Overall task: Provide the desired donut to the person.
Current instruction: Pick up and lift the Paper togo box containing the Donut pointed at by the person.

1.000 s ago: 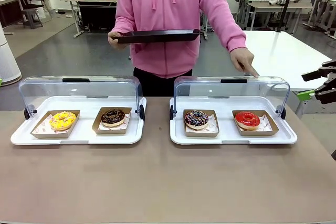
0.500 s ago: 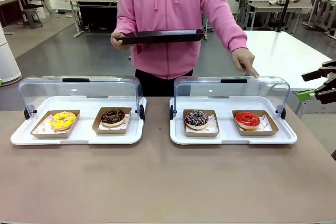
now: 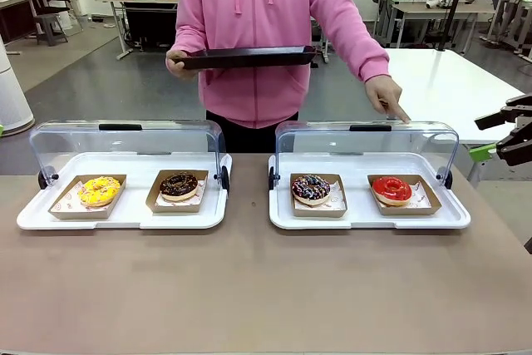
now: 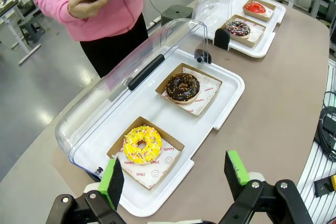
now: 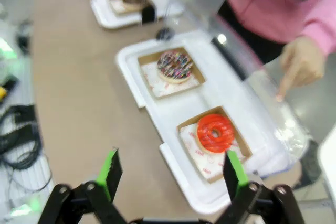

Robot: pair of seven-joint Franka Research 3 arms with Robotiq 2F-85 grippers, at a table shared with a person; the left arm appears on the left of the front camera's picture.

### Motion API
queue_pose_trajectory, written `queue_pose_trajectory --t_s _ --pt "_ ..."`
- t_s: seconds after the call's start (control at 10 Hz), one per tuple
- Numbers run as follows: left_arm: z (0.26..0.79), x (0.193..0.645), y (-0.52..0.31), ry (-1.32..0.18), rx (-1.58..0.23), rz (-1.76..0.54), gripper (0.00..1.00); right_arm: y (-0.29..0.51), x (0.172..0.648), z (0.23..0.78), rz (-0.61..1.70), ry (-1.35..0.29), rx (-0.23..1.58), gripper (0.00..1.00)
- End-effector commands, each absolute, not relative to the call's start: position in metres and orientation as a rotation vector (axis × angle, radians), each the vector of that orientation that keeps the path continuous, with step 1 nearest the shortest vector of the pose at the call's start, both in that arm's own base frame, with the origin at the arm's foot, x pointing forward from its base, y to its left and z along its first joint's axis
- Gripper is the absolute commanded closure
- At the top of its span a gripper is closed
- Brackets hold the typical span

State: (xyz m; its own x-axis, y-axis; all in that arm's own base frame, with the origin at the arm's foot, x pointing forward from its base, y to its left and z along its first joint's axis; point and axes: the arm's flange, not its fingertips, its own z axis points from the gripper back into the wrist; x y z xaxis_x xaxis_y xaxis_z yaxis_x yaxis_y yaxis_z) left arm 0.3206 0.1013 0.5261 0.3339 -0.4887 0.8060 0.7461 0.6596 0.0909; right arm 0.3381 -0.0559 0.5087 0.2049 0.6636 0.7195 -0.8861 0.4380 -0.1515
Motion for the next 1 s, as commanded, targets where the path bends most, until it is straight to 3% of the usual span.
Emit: queue_pose_trajectory --t_s 0.0,0.2,0.4,0.9 --pt "0.526 0.321 0.101 -0.920 -0.330 -0.811 0.00 -0.040 0.383 0.521 1.246 -0.512 0.294 0.00" --pt "0.526 0.321 0.101 -0.920 -0.330 -0.811 0.00 -0.029 0.418 0.498 1.326 -0.301 0.260 0.00" --pt "0.526 0.321 0.101 -0.920 -0.330 -0.811 0.00 -0.038 0.435 0.471 1.404 -0.214 0.244 0.00" --pt "0.526 0.321 0.101 -0.920 -0.330 -0.811 0.00 -0.042 0.469 0.398 1.506 -0.180 0.206 0.00"
